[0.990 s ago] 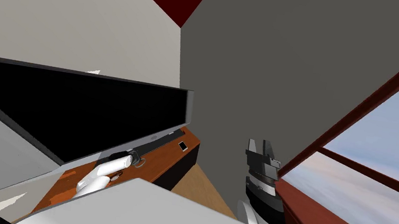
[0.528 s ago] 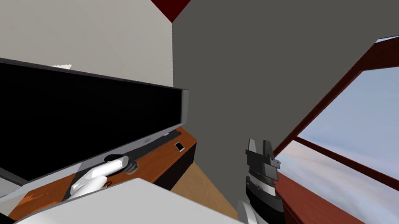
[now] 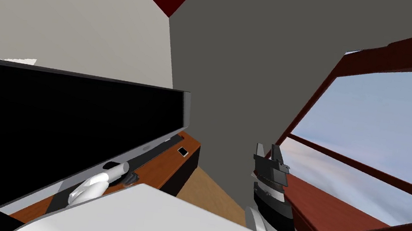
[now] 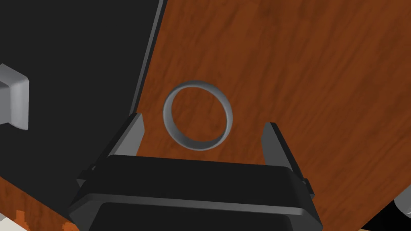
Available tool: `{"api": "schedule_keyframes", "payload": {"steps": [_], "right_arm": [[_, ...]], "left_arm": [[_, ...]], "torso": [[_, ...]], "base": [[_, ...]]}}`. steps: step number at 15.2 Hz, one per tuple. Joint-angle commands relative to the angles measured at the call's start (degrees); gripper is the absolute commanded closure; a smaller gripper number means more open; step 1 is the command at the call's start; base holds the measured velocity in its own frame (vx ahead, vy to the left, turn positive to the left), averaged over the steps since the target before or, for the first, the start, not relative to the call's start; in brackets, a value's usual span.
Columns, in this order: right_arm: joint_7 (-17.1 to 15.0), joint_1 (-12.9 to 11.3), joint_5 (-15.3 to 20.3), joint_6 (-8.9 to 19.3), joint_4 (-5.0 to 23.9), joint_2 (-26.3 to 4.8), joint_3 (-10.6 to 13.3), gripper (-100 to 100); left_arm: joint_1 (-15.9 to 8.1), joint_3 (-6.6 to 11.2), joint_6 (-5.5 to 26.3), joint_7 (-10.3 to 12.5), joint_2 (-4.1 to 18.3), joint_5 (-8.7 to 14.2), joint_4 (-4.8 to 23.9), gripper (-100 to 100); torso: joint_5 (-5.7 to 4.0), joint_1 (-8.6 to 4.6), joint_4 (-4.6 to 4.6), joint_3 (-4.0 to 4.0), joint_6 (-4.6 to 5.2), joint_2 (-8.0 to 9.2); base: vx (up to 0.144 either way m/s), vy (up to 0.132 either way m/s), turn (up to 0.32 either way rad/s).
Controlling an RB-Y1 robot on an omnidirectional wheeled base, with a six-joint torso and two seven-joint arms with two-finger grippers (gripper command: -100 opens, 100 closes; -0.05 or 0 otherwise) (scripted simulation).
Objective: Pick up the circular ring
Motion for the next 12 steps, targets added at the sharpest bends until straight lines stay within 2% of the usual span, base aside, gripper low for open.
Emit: {"api": "schedule_keyframes", "payload": {"steps": [1, 2, 3, 4, 7, 10, 11, 12], "right_arm": [[0.0, 0.0, 0.0, 0.0, 0.0, 0.0, 0.0, 0], [0.0, 0.0, 0.0, 0.0, 0.0, 0.0, 0.0, 0], [0.0, -0.01, 0.0, 0.0, 0.0, 0.0, 0.0, 0], [0.0, 0.0, 0.0, 0.0, 0.0, 0.0, 0.0, 0], [0.0, 0.0, 0.0, 0.0, 0.0, 0.0, 0.0, 0], [0.0, 0.0, 0.0, 0.0, 0.0, 0.0, 0.0, 0], [0.0, 0.0, 0.0, 0.0, 0.0, 0.0, 0.0, 0], [0.0, 0.01, 0.0, 0.0, 0.0, 0.0, 0.0, 0]], "left_arm": [[-0.62, 1.84, 2.44, 1.55, 0.2, -0.09, 2.34, -100], [-1.22, 3.03, 3.78, 2.41, 0.55, -0.12, 3.65, -100], [-1.22, 3.03, 3.78, 2.41, 0.55, -0.12, 4.15, -100], [-1.75, 4.09, 4.97, 3.19, 0.88, -0.17, 5.76, -100], [-2.21, 5.03, 6.0, 3.88, 1.18, -0.22, 7.15, -100], [-3.27, 7.3, 8.43, 5.55, 2.04, -0.41, 10.4, -100], [-2.98, 6.43, 7.24, 4.7, 1.85, -0.27, 9.43, -100], [-2.98, 6.06, 5.63, 4.61, 1.01, -0.38, 10.68, -100]], "torso": [[0.0, 0.0, 0.0, 0.0, 0.0, 0.0], [0.0, 0.0, 0.0, 0.0, 0.01, -0.01], [0.0, 0.02, 0.0, 0.01, 0.04, 0.01], [0.01, 0.02, 0.01, 0.01, 0.01, 0.02], [0.0, -0.02, 0.0, 0.0, -0.01, 0.0], [-0.02, -0.1, -0.01, -0.02, 0.01, -0.04], [-0.02, -0.07, 0.0, -0.01, 0.0, -0.02], [-0.02, -0.09, -0.01, -0.02, -0.02, -0.03]], "base": [[-0.02, 0.056, -0.165], [-0.033, 0.066, -0.264], [-0.033, 0.065, -0.221], [-0.03, 0.062, -0.166], [-0.025, 0.045, -0.099], [-0.024, 0.035, -0.137], [-0.021, 0.032, -0.052], [0.012, 0.032, 0.042]]}}
